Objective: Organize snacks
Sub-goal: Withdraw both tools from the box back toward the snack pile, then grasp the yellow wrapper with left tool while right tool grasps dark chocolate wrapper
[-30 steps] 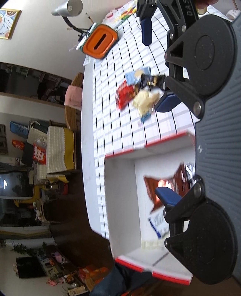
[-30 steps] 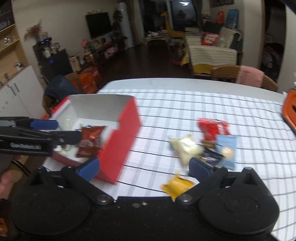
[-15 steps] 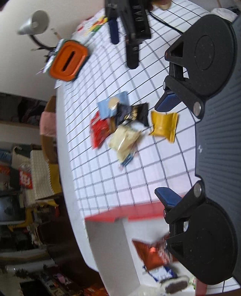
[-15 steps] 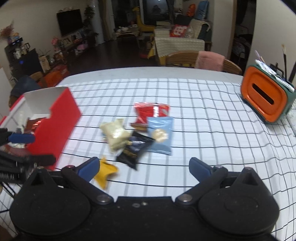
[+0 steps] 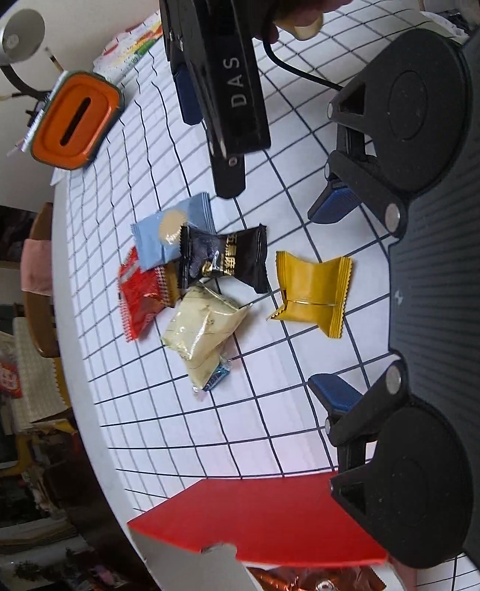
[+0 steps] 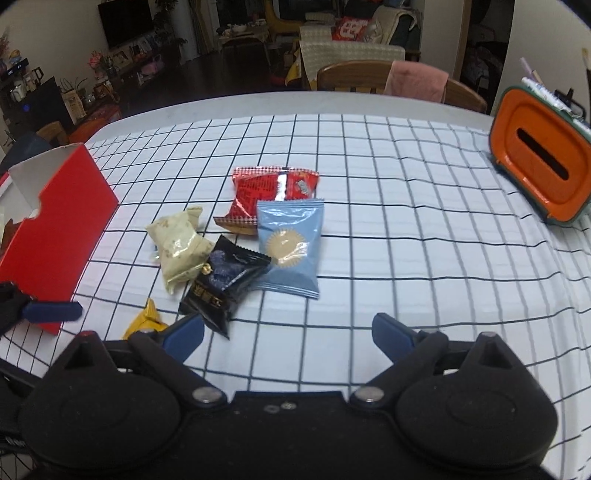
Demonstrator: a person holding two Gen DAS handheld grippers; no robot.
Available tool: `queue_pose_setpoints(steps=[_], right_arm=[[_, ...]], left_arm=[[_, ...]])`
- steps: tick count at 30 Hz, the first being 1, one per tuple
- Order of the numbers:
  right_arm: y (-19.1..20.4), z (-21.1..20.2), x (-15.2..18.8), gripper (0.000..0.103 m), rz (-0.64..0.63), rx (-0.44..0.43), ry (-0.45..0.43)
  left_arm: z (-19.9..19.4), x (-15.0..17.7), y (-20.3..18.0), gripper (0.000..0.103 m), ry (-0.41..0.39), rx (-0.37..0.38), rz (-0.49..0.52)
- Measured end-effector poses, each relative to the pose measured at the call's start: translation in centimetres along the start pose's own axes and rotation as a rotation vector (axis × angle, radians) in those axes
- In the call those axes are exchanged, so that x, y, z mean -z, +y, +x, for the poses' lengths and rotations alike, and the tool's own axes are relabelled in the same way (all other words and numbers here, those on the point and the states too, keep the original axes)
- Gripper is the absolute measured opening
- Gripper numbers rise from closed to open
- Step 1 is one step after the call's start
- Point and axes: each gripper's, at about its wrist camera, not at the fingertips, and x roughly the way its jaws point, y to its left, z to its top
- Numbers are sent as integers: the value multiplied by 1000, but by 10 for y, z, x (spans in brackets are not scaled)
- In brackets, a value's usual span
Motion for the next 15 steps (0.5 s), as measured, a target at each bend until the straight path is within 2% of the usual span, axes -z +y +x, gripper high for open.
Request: queue_pose_setpoints(steps=[7,13,15], right_arm=[[20,29,-13,93,-4,3,54],[29,46,-22,87,9,-4,83],[32,52,-23,81,10,-1,100]], left_arm=[[17,-5,2,89,32,-24,3],[26,-10,3,88,57,-1,6],[30,-12,2,82,74,2,8]])
